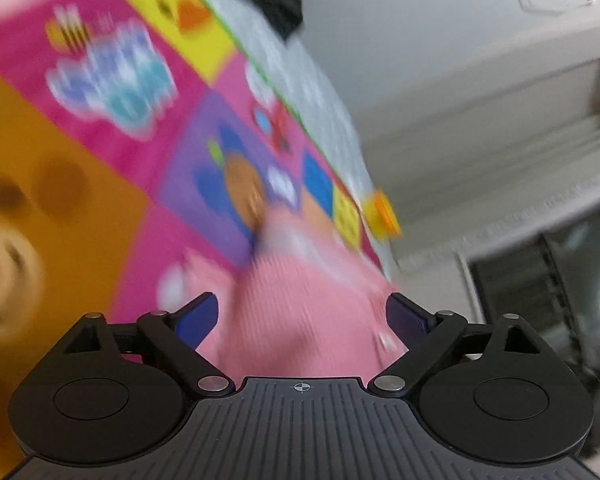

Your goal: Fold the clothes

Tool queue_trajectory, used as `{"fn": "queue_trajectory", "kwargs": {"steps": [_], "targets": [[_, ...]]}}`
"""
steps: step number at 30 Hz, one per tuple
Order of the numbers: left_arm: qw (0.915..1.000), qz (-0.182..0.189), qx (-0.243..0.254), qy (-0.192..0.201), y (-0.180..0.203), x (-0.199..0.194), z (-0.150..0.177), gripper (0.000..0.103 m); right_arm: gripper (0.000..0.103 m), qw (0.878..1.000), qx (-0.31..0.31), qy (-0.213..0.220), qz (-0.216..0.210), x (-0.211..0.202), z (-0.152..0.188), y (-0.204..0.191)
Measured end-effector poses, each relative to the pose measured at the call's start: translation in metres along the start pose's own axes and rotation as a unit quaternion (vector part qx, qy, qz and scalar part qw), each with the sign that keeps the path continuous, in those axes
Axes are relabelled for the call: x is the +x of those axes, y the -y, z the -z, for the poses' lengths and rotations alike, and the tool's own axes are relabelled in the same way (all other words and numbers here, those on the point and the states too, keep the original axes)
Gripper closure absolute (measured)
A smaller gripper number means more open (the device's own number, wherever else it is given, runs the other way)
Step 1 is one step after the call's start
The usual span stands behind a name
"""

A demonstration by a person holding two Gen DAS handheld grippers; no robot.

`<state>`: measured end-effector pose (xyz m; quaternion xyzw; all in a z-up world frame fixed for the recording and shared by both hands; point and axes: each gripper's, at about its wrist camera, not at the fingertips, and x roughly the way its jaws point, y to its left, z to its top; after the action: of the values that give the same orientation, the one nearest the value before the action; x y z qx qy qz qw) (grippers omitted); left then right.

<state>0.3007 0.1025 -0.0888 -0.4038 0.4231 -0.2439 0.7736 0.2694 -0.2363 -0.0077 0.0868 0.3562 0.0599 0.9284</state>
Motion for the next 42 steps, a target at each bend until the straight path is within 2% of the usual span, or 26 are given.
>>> {"fn": "queue_trajectory", "kwargs": {"steps": [3, 4, 5, 8, 10, 13, 16, 19, 23, 24, 25, 27, 29, 31, 35, 37, 38, 39, 40, 42], "targets": [[0.9984, -0.047, 0.012, -0.029, 0.003, 0.018, 0.01, 0.008, 0.033, 0.998, 0.056, -0.026, -0.003, 0.016, 0.021, 0.022], [0.9982, -0.051, 0.016, -0.026, 0.003, 0.021, 0.011, 0.008, 0.033, 0.997, 0.074, -0.035, -0.004, 0.021, 0.028, 0.03], [0.9985, -0.047, 0.018, -0.021, 0.004, 0.024, 0.012, 0.008, 0.034, 0.996, 0.07, -0.045, -0.006, 0.026, 0.035, 0.031], [0.9993, -0.024, 0.026, -0.013, 0.005, 0.034, 0.014, 0.011, 0.048, 0.996, 0.056, -0.065, -0.017, 0.035, 0.042, 0.031], [0.9992, -0.004, 0.037, -0.013, 0.004, 0.044, 0.018, 0.02, 0.049, 0.996, 0.049, -0.071, -0.018, 0.04, 0.04, 0.031], [0.9977, 0.001, 0.068, -0.005, 0.008, 0.052, 0.025, 0.03, 0.05, 0.997, 0.045, -0.067, 0.016, 0.045, 0.033, 0.037], [0.9962, 0.002, 0.086, 0.017, 0.016, 0.044, 0.024, 0.03, 0.05, 0.995, 0.052, -0.077, 0.043, 0.047, 0.034, 0.043], [0.9948, -0.021, 0.09, 0.042, 0.019, 0.029, 0.017, 0.023, 0.045, 0.992, 0.031, -0.105, 0.061, 0.052, 0.039, 0.046], [0.9934, -0.068, 0.08, 0.047, 0.012, 0.019, 0.013, 0.02, 0.042, 0.993, -0.001, -0.102, 0.068, 0.042, 0.043, 0.039], [0.9929, -0.077, 0.082, 0.038, 0.011, 0.022, 0.013, 0.019, 0.039, 0.994, -0.003, -0.091, 0.063, 0.034, 0.042, 0.036], [0.9923, -0.082, 0.086, 0.033, 0.012, 0.024, 0.014, 0.018, 0.035, 0.996, 0.015, -0.08, 0.038, 0.024, 0.043, 0.036], [0.9911, -0.087, 0.097, 0.027, 0.016, 0.026, 0.015, 0.014, 0.015, 0.996, 0.057, -0.058, -0.018, 0.004, 0.044, 0.038], [0.9897, -0.092, 0.108, 0.022, 0.019, 0.027, 0.016, 0.01, 0.012, 0.991, 0.097, -0.072, -0.057, 0.0, 0.048, 0.039], [0.9881, -0.097, 0.118, 0.016, 0.023, 0.028, 0.016, 0.01, 0.012, 0.988, 0.105, -0.1, -0.059, 0.007, 0.054, 0.035], [0.9851, -0.103, 0.138, -0.001, 0.031, 0.03, 0.019, 0.01, 0.012, 0.988, 0.092, -0.115, -0.038, 0.021, 0.065, 0.029], [0.9838, -0.094, 0.15, -0.031, 0.037, 0.031, 0.025, 0.01, 0.017, 0.99, 0.074, -0.112, -0.042, 0.024, 0.065, 0.026], [0.9819, -0.089, 0.161, -0.044, 0.039, 0.034, 0.03, 0.012, 0.029, 0.991, 0.056, -0.11, -0.048, 0.027, 0.064, 0.022], [0.9789, -0.088, 0.176, -0.055, 0.042, 0.038, 0.034, 0.017, 0.038, 0.992, 0.038, -0.107, -0.054, 0.031, 0.063, 0.018], [0.9751, -0.094, 0.193, -0.057, 0.043, 0.042, 0.038, 0.03, 0.04, 0.993, 0.019, -0.105, -0.06, 0.035, 0.062, 0.013], [0.9692, -0.109, 0.216, -0.044, 0.043, 0.05, 0.04, 0.039, 0.041, 0.993, -0.006, -0.093, -0.069, 0.048, 0.056, 0.003]]}}
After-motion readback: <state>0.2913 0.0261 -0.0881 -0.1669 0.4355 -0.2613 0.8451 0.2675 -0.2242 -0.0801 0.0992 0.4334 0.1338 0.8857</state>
